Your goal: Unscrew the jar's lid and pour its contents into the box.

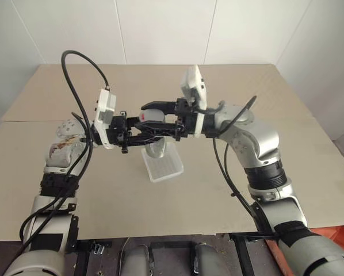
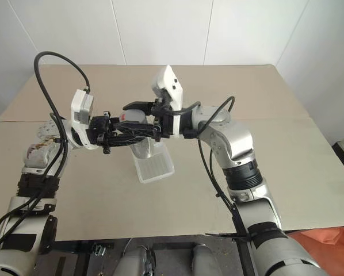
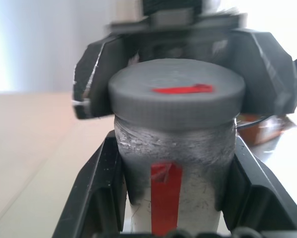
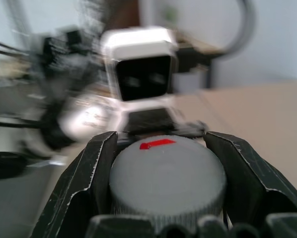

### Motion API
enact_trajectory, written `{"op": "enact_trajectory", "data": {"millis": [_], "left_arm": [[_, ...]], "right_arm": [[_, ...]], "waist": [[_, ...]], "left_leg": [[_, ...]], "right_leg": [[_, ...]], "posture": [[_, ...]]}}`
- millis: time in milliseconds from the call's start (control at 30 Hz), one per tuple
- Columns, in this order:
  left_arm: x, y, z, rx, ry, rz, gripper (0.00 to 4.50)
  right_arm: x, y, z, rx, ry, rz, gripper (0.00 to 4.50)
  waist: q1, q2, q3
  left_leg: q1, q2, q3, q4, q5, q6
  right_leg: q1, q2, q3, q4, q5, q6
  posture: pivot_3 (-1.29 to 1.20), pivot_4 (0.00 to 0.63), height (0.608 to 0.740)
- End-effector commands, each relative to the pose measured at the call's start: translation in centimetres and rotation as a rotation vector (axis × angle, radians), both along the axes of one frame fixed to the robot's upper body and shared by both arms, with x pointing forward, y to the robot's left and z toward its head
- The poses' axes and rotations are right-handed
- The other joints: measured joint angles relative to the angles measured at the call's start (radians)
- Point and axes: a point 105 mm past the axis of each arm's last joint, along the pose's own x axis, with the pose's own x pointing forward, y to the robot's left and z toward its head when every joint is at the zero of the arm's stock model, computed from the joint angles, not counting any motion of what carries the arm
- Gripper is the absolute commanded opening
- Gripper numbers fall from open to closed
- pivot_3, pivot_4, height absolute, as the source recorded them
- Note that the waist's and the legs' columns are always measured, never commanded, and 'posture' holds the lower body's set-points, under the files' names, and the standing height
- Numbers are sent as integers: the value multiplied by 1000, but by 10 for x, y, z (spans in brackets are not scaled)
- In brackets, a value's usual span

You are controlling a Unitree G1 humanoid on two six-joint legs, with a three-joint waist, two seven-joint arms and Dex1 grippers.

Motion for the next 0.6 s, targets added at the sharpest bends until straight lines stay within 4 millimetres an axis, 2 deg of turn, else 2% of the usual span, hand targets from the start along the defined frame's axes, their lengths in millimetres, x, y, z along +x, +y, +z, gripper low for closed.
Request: {"op": "enact_trajectory", "data": {"millis": [33, 133, 233, 400, 433, 600], "left_arm": [[-23, -8, 14, 18, -40, -167, 2034], [-36, -17, 17, 42, -64, -255, 2034], [-41, -22, 21, 53, -88, -289, 2034], [-37, -21, 21, 52, -97, -267, 2034], [-35, -19, 21, 52, -96, -252, 2034], [-23, -10, 14, 57, -96, -152, 2034]], "right_arm": [[-32, -6, 20, 41, -89, 354, 2738], [-37, -2, 12, -21, -130, 503, 2738], [-31, 8, 15, -24, -165, 516, 2738], [-21, 13, 19, 7, -184, 451, 4329], [-20, 12, 20, 14, -187, 432, 4483], [-15, -1, 17, 33, -202, 306, 4483]], "waist": [[0, 0, 0], [-1, 0, 0], [-5, 0, 0], [-3, 0, 0], [1, 0, 0], [5, 1, 0]], "left_leg": [[0, 0, 0, 0, 0, 0], [0, 0, -1, 1, 0, 0], [1, 0, -1, 0, 0, 0], [1, 1, -1, 0, 0, -1], [1, 0, -1, 0, 0, 0], [0, 0, 0, 1, 0, 0]], "right_leg": [[0, 0, 0, 0, 0, 0], [0, 1, 0, 0, 0, 0], [0, 1, 1, 0, 0, 0], [0, 1, 0, 2, 0, 0], [0, 1, 0, 2, 0, 0], [0, 0, 0, 1, 0, 0]], "posture": [[0, 150, 740], [0, 150, 740], [0, 150, 740], [0, 150, 740], [0, 150, 740], [0, 150, 740]]}}
